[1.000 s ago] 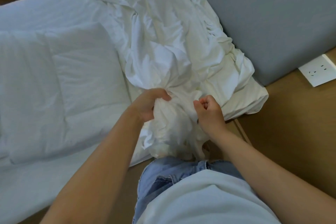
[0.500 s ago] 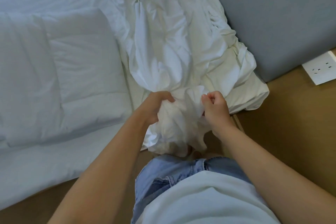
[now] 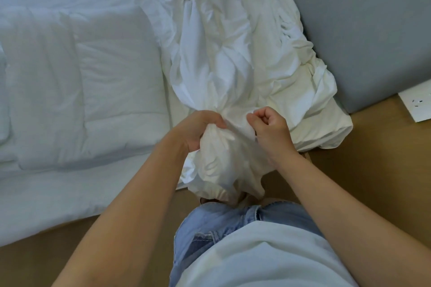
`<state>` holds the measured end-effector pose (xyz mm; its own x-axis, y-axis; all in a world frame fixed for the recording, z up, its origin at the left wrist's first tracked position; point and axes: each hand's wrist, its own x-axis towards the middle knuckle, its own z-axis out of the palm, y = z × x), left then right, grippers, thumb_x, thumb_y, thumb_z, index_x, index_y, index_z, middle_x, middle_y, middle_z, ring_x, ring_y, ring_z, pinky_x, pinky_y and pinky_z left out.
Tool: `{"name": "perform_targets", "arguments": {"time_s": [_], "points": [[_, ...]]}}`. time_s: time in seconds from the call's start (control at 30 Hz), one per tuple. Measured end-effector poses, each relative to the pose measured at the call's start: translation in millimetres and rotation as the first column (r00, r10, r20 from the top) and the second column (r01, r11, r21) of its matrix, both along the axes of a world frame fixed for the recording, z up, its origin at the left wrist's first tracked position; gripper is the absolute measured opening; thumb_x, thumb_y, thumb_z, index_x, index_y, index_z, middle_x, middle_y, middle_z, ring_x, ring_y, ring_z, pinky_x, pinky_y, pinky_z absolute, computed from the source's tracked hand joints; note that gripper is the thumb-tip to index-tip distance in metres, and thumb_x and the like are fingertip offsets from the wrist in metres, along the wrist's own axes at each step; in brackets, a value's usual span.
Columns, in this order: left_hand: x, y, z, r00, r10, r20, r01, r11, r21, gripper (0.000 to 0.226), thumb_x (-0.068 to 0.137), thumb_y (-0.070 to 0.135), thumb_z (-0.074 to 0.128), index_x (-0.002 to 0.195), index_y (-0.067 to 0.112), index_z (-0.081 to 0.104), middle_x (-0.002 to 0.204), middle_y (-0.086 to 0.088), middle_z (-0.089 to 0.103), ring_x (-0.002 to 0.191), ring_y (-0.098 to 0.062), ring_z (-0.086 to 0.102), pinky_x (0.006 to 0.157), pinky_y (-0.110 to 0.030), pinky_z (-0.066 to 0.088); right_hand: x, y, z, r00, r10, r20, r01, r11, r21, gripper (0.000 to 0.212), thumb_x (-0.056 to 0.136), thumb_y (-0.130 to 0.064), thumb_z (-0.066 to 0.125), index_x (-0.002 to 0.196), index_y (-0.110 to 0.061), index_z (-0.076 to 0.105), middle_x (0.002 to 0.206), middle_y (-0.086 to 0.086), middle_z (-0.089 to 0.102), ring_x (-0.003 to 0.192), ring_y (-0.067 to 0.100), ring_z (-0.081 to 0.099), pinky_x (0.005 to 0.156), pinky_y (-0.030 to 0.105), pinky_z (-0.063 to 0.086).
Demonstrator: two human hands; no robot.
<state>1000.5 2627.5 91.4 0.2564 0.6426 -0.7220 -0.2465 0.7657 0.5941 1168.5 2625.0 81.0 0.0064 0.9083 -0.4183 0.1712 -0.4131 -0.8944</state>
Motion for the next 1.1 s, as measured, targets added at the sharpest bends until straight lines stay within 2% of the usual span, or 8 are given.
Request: {"name": "perform_targets", "arguments": {"time_s": [0.27,0.4,0.5,0.63,0.7,0.87,0.97,1.1], "points": [[27,-8,-14,0.985,0.003,0.173,0.018,0.993,-0.118,0.035,0.066,0.022,0.068,0.094,0.0,0.067,0.088,-0.013,0.066,0.078,-0.025,0.066,0.073,-0.034,0.054,-10,-29,3,0.985,0.087,0.152,-0.117,0.972,0.205,0.028,0.092,-0.009,0.055,0.07,-0.022,0.043,0.076,-0.003,0.048,0.064,-0.001,0.045,0.062,0.006,0.036],[23,-1,-9,0.982,-0.185,-0.035,0.181,0.979,-0.097,0.012,0.071,0.014,0.069,0.078,0.003,0.068,0.08,-0.011,0.068,0.072,-0.022,0.068,0.069,-0.031,0.055,-2,-42,-3,0.948,0.293,0.126,-0.314,0.926,0.208,0.017,0.092,-0.005,0.056,0.079,-0.015,0.052,0.082,-0.006,0.051,0.074,0.001,0.049,0.069,0.005,0.037],[19,13,-3,0.988,-0.052,-0.145,0.059,0.997,0.04,0.012,0.068,-0.001,0.066,0.08,0.002,0.064,0.077,-0.013,0.066,0.07,-0.025,0.067,0.067,-0.033,0.056,7,-31,-2,0.909,0.404,0.104,-0.417,0.872,0.256,0.007,0.093,-0.008,0.056,0.091,-0.015,0.06,0.097,-0.006,0.057,0.085,-0.001,0.053,0.075,0.008,0.041],[11,32,9,0.969,0.168,0.182,-0.195,0.971,0.14,0.021,0.067,0.003,0.057,0.087,0.001,0.061,0.077,-0.011,0.064,0.069,-0.023,0.065,0.069,-0.032,0.054,7,3,-2,0.998,0.045,0.046,-0.052,0.982,0.181,0.016,0.088,-0.022,0.062,0.093,-0.033,0.051,0.104,-0.008,0.054,0.093,0.0,0.052,0.077,0.014,0.041],[3,40,11,0.954,0.157,0.255,-0.192,0.974,0.12,0.026,0.069,0.007,0.056,0.093,0.0,0.062,0.082,-0.012,0.068,0.076,-0.025,0.067,0.075,-0.035,0.055,5,20,-6,0.989,0.02,0.146,-0.045,0.985,0.169,0.03,0.085,-0.022,0.065,0.11,-0.028,0.048,0.115,-0.009,0.046,0.108,0.009,0.045,0.091,0.02,0.039],[-22,53,16,0.971,-0.208,0.118,0.206,0.978,0.027,0.024,0.067,0.012,0.059,0.084,0.002,0.074,0.084,-0.012,0.071,0.078,-0.024,0.068,0.076,-0.033,0.056,-13,32,-24,0.919,0.165,0.358,-0.233,0.96,0.155,0.046,0.089,-0.024,0.063,0.13,-0.01,0.048,0.126,0.005,0.05,0.118,0.019,0.045,0.098,0.026,0.035],[-38,67,21,0.95,-0.301,0.089,0.302,0.953,0.001,0.027,0.055,0.007,0.066,0.081,0.001,0.073,0.078,-0.011,0.07,0.069,-0.022,0.069,0.064,-0.028,0.058,-16,41,-35,0.898,0.056,0.436,-0.139,0.977,0.161,0.044,0.09,-0.021,0.062,0.128,-0.005,0.048,0.128,0.012,0.049,0.12,0.027,0.045,0.1,0.034,0.036],[-55,87,25,0.924,-0.377,0.068,0.377,0.926,0.016,0.042,0.043,0.012,0.072,0.083,0.0,0.074,0.082,-0.013,0.07,0.073,-0.024,0.07,0.068,-0.03,0.058,-24,55,-37,0.92,-0.142,0.366,0.077,0.979,0.187,0.069,0.087,-0.019,0.064,0.145,-0.012,0.027,0.146,0.007,0.033,0.134,0.019,0.031,0.11,0.031,0.029]]}}
